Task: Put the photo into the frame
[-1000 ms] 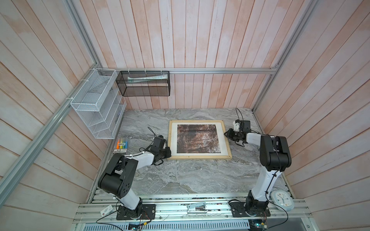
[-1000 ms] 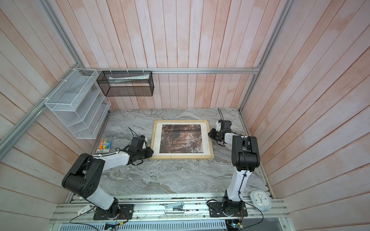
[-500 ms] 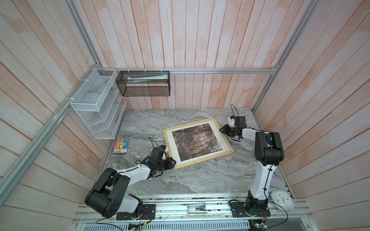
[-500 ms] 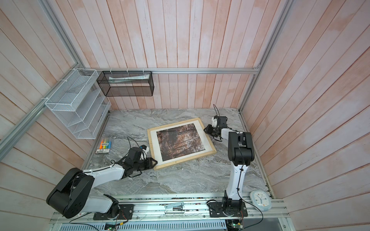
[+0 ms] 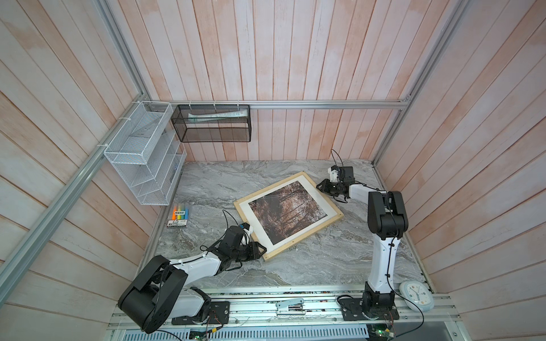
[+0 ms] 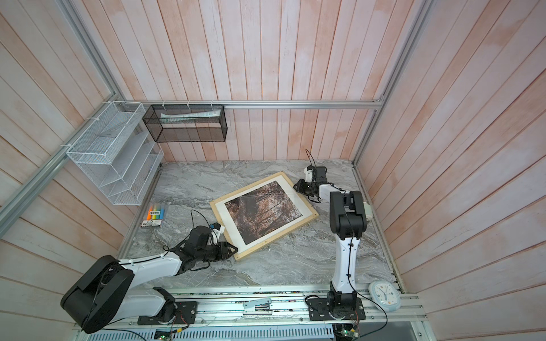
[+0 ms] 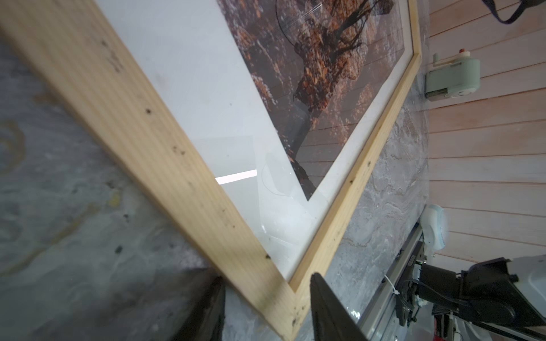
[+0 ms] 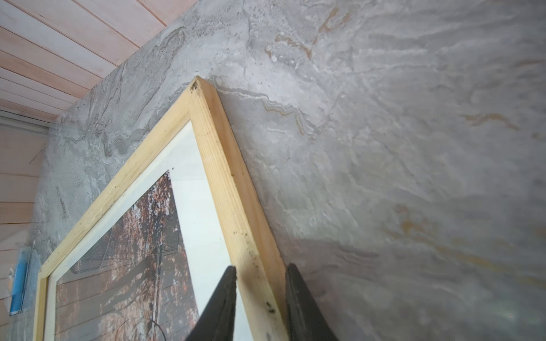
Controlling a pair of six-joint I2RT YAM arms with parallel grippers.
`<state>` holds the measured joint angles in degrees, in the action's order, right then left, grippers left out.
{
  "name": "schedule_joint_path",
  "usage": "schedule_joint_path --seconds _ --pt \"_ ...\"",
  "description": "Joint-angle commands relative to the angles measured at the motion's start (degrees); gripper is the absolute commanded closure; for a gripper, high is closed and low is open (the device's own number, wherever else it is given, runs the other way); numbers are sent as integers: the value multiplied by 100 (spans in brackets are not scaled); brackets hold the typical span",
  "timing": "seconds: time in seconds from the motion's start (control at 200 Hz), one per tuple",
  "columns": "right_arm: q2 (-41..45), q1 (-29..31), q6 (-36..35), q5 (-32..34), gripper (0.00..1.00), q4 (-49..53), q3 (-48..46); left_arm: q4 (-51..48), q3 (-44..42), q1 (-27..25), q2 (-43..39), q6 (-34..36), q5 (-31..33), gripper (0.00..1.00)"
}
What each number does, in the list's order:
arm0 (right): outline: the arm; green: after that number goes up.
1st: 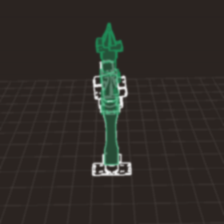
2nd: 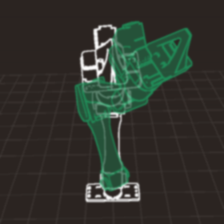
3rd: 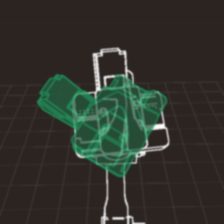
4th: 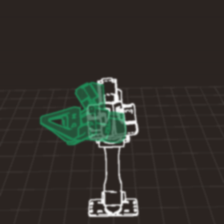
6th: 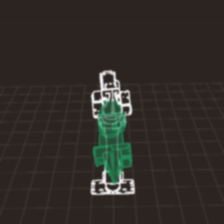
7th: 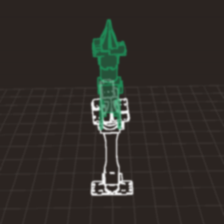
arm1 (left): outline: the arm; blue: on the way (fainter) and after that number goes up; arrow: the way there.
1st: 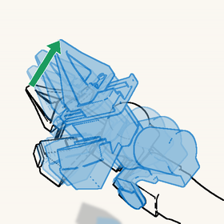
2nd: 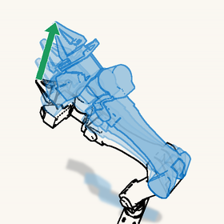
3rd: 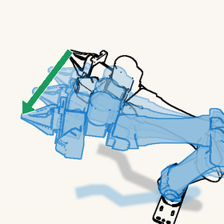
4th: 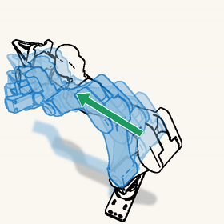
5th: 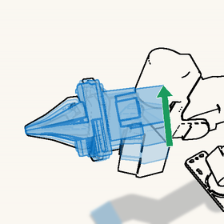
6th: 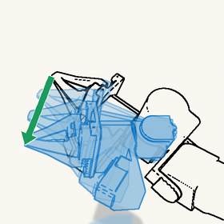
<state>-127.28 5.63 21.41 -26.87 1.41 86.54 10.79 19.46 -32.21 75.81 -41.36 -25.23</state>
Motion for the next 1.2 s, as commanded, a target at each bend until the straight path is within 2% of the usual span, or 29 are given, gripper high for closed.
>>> schedule_joint_path --seconds 0.0,0.135,0.415,0.555,0.665,0.895,1.045,1.195 --pt "-255 384 146 -657 70 540 200 27 -74 -227 -101 -220 271 49" --pt "-390 395 496 -844 70 148 395 -180 -120 -321 -514 -336 598 45" --pt "-416 174 678 -833 69 171 986 -963 8 -330 -1399 -346 932 40" --pt "-168 6 527 -671 69 304 860 -1272 154 -322 -1606 -258 1141 37" --pt "184 -100 487 -600 69 159 386 -1546 432 -255 -1598 -25 1409 35" --pt "1199 -261 236 -271 69 1 -833 -1325 1010 674 -1127 550 1269 33" --pt "1911 -332 93 -143 69 31 -1658 -1251 1666 1348 -443 1008 1031 32" --pt "2645 -336 107 31 69 -156 -2663 -1227 2354 1753 131 1338 1051 33"
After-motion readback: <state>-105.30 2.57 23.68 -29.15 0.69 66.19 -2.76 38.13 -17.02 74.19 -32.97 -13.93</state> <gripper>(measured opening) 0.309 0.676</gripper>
